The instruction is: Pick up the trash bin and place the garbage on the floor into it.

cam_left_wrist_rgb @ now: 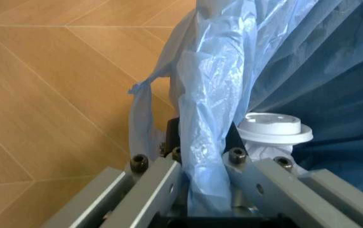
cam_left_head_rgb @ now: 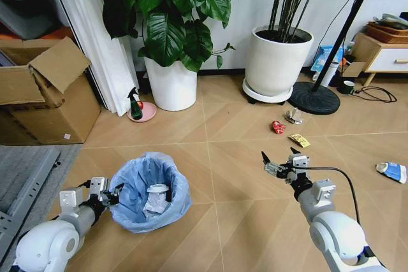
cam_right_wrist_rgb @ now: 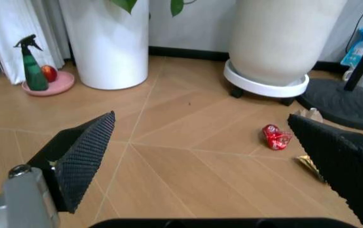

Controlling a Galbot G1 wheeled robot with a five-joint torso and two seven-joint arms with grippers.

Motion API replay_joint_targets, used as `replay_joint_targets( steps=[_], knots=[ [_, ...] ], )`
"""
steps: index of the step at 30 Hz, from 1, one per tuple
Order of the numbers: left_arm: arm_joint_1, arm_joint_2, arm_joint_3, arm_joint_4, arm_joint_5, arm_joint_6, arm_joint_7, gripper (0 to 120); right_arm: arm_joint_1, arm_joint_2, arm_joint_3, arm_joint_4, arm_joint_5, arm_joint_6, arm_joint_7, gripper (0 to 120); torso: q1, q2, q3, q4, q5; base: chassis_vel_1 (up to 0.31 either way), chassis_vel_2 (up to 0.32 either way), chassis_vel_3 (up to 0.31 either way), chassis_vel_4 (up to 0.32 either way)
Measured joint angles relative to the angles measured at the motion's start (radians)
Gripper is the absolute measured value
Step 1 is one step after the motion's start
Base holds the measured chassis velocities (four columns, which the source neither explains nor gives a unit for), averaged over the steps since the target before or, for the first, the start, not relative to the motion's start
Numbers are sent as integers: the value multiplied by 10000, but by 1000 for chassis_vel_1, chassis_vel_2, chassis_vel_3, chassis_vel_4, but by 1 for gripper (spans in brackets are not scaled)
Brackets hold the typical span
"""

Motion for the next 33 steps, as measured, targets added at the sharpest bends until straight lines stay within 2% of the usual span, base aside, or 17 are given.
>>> replay_joint_targets(
  steps=[13,33],
  knots=[
    [11,-44,9,-8,66,-3,53,0,68,58,-92,-233,45,-18,-28,100,0,0,0,0,-1,-16,-17,22,23],
    [95,-28,57,-74,111,-33,103,0,107,184,-180,-507,89,3,-127,100,1,0,0,-1,-1,-100,-99,98,102]
  ],
)
